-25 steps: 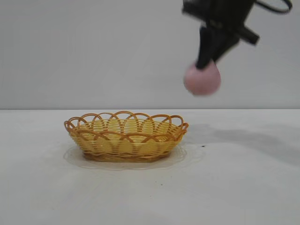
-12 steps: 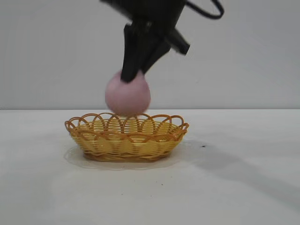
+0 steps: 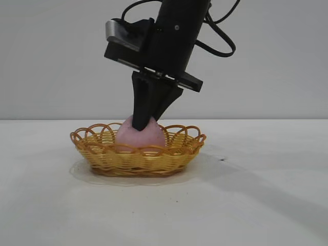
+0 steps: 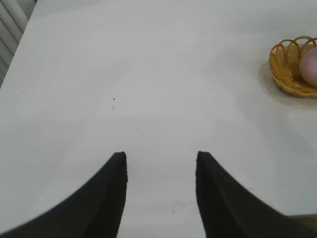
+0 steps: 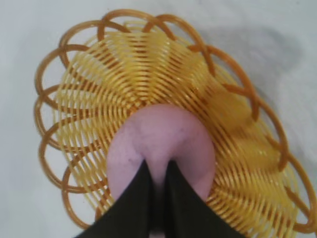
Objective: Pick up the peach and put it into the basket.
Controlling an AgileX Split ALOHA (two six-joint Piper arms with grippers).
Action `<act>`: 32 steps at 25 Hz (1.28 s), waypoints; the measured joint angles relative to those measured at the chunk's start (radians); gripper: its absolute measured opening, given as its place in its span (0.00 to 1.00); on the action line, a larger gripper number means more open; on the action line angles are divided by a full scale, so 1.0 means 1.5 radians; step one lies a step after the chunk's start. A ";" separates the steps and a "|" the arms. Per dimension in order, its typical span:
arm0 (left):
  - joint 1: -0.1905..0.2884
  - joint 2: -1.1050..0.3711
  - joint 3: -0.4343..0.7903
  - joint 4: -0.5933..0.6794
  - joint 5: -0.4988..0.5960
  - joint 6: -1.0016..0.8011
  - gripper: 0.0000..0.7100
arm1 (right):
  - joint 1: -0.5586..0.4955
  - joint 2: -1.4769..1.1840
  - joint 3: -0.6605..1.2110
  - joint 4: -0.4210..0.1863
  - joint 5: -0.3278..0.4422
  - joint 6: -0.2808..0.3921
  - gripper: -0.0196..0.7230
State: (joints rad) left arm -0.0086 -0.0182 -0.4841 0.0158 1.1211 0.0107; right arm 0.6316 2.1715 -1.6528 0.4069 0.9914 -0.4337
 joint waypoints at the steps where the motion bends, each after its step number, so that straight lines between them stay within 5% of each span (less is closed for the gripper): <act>1: 0.000 0.000 0.000 0.000 0.000 0.000 0.39 | 0.000 0.000 0.000 0.000 -0.001 0.000 0.24; 5: 0.000 0.000 0.000 0.000 0.000 -0.001 0.39 | 0.000 -0.004 0.000 -0.004 0.000 0.016 0.47; 12: 0.000 0.000 0.000 0.000 0.000 -0.001 0.39 | -0.011 -0.089 0.000 -0.029 -0.025 0.070 0.50; 20: 0.000 0.000 0.000 0.000 0.000 -0.001 0.39 | -0.192 -0.098 0.000 -0.202 -0.075 0.224 0.50; 26: 0.000 0.000 0.000 0.000 0.000 -0.001 0.39 | -0.344 -0.068 0.000 -0.219 -0.099 0.290 0.50; 32: 0.000 0.000 0.000 0.000 0.000 -0.001 0.39 | -0.387 -0.081 0.000 -0.219 -0.084 0.323 0.50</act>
State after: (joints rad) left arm -0.0086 -0.0182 -0.4841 0.0158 1.1211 0.0091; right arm 0.0518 2.0504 -1.6528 0.0783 0.8648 0.0506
